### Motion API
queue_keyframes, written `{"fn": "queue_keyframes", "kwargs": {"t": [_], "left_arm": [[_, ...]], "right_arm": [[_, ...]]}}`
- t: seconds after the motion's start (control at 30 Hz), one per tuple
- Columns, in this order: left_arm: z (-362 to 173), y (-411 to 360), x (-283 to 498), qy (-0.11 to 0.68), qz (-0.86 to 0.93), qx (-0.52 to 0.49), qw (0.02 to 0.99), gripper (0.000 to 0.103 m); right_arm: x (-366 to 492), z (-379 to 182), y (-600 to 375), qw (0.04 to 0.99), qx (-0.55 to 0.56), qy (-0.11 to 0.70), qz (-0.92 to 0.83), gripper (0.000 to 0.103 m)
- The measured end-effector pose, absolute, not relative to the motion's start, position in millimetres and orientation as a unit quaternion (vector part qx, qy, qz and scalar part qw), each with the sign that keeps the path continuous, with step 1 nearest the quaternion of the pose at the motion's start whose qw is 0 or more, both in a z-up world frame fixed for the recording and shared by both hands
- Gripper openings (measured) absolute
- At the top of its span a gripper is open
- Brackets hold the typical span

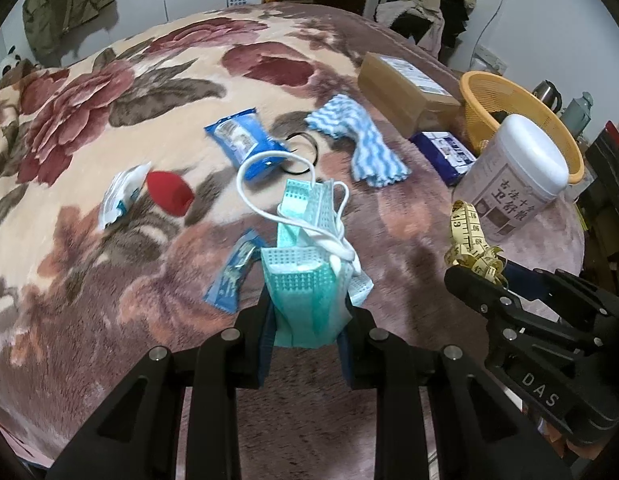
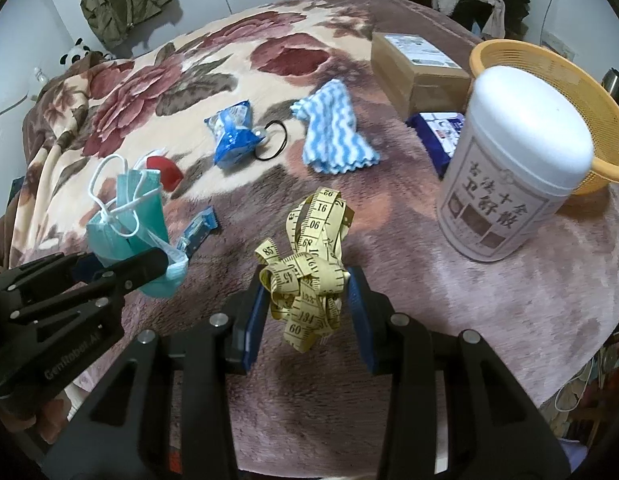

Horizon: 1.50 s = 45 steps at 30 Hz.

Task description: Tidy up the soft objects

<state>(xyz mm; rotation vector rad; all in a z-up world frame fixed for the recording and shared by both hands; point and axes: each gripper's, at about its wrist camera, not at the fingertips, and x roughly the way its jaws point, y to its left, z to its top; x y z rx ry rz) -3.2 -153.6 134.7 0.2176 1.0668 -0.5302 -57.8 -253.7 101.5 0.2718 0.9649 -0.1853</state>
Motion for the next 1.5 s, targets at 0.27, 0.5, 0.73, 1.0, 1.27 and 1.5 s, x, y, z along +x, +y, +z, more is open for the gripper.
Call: {"fn": "queue_keyframes", "kwargs": {"t": [0.27, 0.5, 0.73, 1.0, 1.27, 1.5], "left_arm": [[147, -180, -6, 0.492, -0.265, 0.109, 0.822, 0.026], [169, -196, -6, 0.477, -0.276, 0.109, 0.827, 0.026], [186, -213, -7, 0.466, -0.285, 0.114, 0.830, 0.026], [201, -241, -9, 0.458, -0.301, 0.120, 0.828, 0.026], [216, -273, -9, 0.449, -0.317, 0.130, 0.825, 0.026], [227, -307, -10, 0.440, -0.335, 0.140, 0.822, 0.026]], "right_arm": [[-64, 110, -273, 0.875, 0.140, 0.454, -0.099, 0.039], [-66, 128, -287, 0.881, 0.142, 0.438, -0.107, 0.039], [-67, 145, -303, 0.887, 0.145, 0.423, -0.115, 0.039], [-68, 160, -324, 0.890, 0.152, 0.410, -0.127, 0.039], [-69, 171, -349, 0.891, 0.160, 0.401, -0.143, 0.039], [-72, 176, -375, 0.889, 0.169, 0.395, -0.157, 0.039]]}}
